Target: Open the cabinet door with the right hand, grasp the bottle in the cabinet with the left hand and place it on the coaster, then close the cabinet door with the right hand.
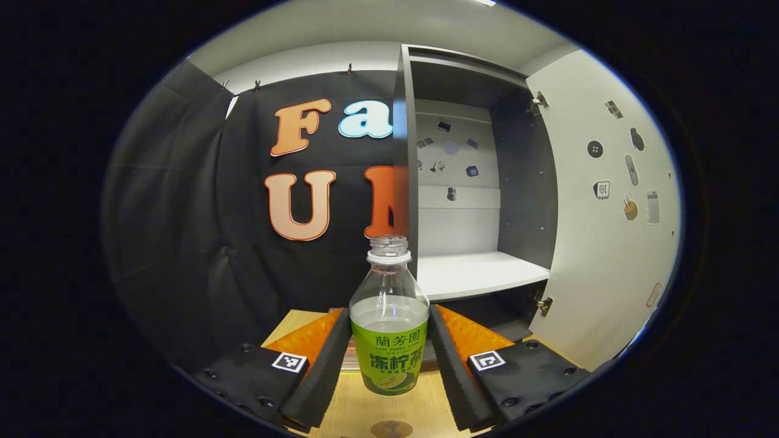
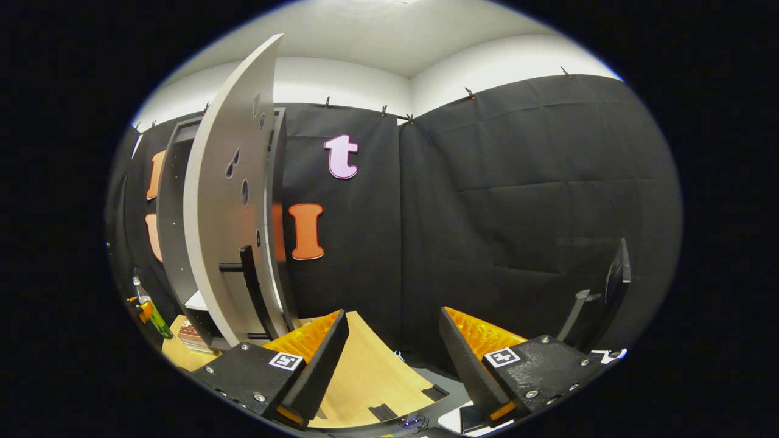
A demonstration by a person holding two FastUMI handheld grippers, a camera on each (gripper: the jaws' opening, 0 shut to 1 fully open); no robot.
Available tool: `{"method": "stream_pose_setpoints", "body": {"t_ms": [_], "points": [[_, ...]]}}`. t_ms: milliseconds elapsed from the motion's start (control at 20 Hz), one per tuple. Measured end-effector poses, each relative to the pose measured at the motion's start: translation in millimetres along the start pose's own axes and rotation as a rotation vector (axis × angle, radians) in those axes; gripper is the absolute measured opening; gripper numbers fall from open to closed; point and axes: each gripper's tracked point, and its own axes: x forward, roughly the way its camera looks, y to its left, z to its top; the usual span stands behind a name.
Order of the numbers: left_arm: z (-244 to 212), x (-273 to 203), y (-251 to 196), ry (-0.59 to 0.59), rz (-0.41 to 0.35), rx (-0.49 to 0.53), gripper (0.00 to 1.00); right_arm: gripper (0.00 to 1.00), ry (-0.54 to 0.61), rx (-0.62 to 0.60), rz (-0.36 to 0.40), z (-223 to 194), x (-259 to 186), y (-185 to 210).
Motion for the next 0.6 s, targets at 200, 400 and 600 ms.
{"method": "stream_pose_setpoints", "body": {"t_ms": [200, 400, 600], "points": [[-46, -12, 1, 0.035, -0.005, -0.008, 0.80, 0.93, 0.013, -0.010, 0.008, -1, 1, 8], [-89, -11, -15, 0.041, -0.025, -0.028, 0.82, 0.93, 0.012, -0.004, 0.009, 2, 0, 14], [-132, -16, -21, 0.059, -0.054, 0.004, 0.82, 0.98, 0.011, -0.023, -0.006, 5, -1, 15]]}}
